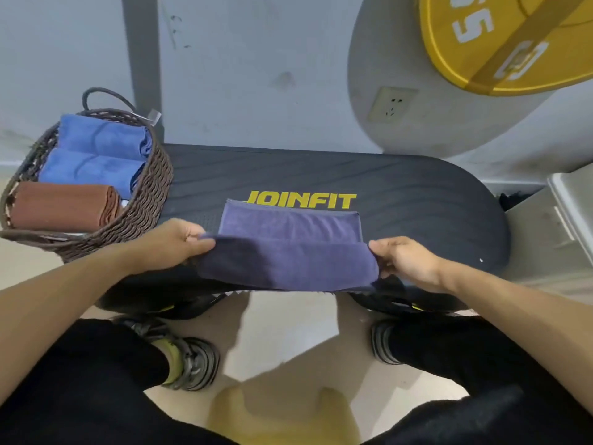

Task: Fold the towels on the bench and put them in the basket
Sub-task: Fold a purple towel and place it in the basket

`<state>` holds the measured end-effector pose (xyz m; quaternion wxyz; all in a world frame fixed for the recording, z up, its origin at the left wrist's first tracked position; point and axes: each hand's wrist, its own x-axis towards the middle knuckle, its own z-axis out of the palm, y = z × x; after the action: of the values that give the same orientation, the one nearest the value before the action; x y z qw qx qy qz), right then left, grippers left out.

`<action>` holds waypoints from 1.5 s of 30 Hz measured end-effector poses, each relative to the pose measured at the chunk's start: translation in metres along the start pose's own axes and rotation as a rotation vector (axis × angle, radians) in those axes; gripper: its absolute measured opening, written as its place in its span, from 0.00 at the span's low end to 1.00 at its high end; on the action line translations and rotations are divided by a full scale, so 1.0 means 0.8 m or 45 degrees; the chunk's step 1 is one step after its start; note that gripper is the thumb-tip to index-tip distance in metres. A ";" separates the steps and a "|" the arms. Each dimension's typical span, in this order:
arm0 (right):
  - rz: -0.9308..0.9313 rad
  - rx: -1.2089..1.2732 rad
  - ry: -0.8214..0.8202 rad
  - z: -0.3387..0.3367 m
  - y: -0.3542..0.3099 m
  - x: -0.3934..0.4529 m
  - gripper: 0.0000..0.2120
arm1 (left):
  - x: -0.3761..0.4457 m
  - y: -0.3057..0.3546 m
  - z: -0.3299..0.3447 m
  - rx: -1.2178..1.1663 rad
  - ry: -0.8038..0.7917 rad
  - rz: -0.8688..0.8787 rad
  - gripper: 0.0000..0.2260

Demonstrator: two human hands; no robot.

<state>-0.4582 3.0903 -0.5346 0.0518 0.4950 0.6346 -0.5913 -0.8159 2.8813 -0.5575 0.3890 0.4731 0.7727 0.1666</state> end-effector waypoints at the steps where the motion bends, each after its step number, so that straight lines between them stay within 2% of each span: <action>1: -0.003 0.110 0.046 0.000 -0.005 0.007 0.17 | 0.010 0.001 0.002 -0.176 0.112 -0.022 0.18; 4: 0.009 0.368 0.129 0.005 -0.015 0.029 0.15 | 0.041 0.011 0.019 -0.776 0.356 -0.113 0.19; 6: 0.087 0.408 0.091 0.012 -0.013 0.036 0.11 | 0.057 0.014 0.038 -0.977 0.344 -0.272 0.13; 7: 0.140 0.340 0.070 0.015 -0.009 0.038 0.12 | 0.062 0.013 0.048 -0.938 0.286 -0.356 0.13; 9: 0.207 0.131 0.107 0.021 -0.001 0.045 0.16 | 0.069 0.006 0.062 -0.651 0.247 -0.456 0.14; 11: 0.196 0.006 0.210 0.024 0.002 0.049 0.15 | 0.072 0.004 0.064 -0.360 0.367 -0.414 0.15; 14: 0.145 0.024 0.313 0.024 0.001 0.055 0.09 | 0.070 0.009 0.056 -0.173 0.580 -0.241 0.12; 16: 0.112 0.051 0.373 0.023 0.004 0.058 0.06 | 0.073 0.011 0.053 -0.141 0.660 -0.188 0.09; 18: 0.122 0.042 0.380 0.024 0.007 0.059 0.05 | 0.079 0.009 0.053 -0.147 0.644 -0.217 0.09; 22: 0.176 0.039 0.361 0.025 0.006 0.061 0.11 | 0.092 0.002 0.056 -0.143 0.531 -0.382 0.08; 30: 0.045 -0.058 0.503 0.020 0.006 0.076 0.06 | 0.099 -0.001 0.056 -0.074 0.678 -0.367 0.06; 35: 0.227 -0.070 0.464 0.018 0.006 0.080 0.09 | 0.104 -0.012 0.051 -0.030 0.569 -0.446 0.07; 38: 0.358 -0.203 0.356 0.015 0.003 0.080 0.10 | 0.101 -0.005 0.046 0.107 0.513 -0.510 0.12; 40: 0.409 -0.324 0.312 0.015 0.002 0.076 0.15 | 0.093 0.007 0.048 0.275 0.616 -0.389 0.15; 42: 0.453 -0.423 0.302 0.017 0.005 0.073 0.20 | 0.083 0.023 0.054 0.373 0.720 -0.073 0.16; 45: 0.468 -0.512 0.287 0.020 0.011 0.070 0.21 | 0.069 0.050 0.075 0.480 0.582 0.280 0.17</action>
<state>-0.4888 3.1073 -0.5816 0.1842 0.6439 0.6406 -0.3756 -0.7603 2.9417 -0.5954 0.0903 0.5680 0.8015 0.1635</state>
